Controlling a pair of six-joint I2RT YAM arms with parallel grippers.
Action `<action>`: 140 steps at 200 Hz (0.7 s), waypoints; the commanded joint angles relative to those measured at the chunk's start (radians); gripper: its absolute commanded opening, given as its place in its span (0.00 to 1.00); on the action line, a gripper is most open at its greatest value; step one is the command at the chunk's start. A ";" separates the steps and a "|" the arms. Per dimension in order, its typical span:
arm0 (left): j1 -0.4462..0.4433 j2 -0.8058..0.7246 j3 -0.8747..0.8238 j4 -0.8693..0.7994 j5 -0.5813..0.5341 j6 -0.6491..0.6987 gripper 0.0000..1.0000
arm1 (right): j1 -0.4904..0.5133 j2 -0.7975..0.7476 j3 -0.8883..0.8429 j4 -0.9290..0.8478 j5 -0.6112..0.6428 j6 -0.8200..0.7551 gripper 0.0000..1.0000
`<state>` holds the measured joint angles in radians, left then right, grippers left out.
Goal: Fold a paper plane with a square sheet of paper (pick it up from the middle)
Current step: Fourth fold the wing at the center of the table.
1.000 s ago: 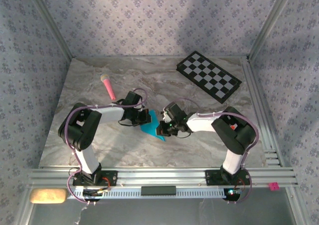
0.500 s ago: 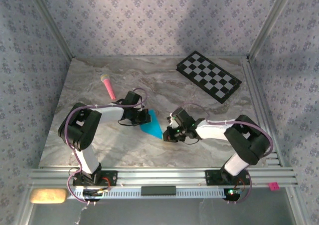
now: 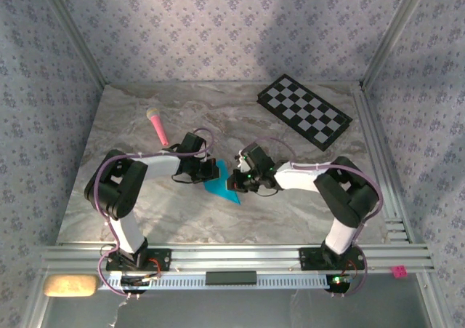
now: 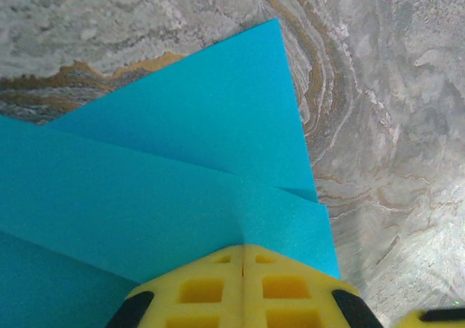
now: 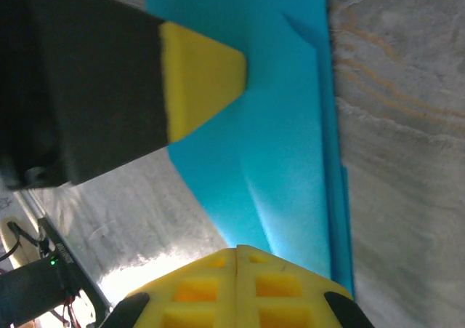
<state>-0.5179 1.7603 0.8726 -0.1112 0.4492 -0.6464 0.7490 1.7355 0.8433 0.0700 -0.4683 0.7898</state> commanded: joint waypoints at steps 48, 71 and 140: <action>0.009 0.008 0.031 -0.083 -0.026 0.033 0.03 | 0.013 0.068 -0.153 0.046 0.042 0.086 0.00; 0.004 -0.037 0.056 -0.099 -0.011 0.026 0.07 | 0.018 0.070 -0.147 0.029 0.057 0.087 0.00; -0.077 -0.192 -0.042 -0.020 -0.045 -0.099 0.07 | 0.017 0.068 -0.137 -0.003 0.084 0.103 0.00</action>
<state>-0.5613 1.6184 0.8856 -0.1654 0.4183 -0.6895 0.7544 1.7603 0.7422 0.2180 -0.4572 0.8776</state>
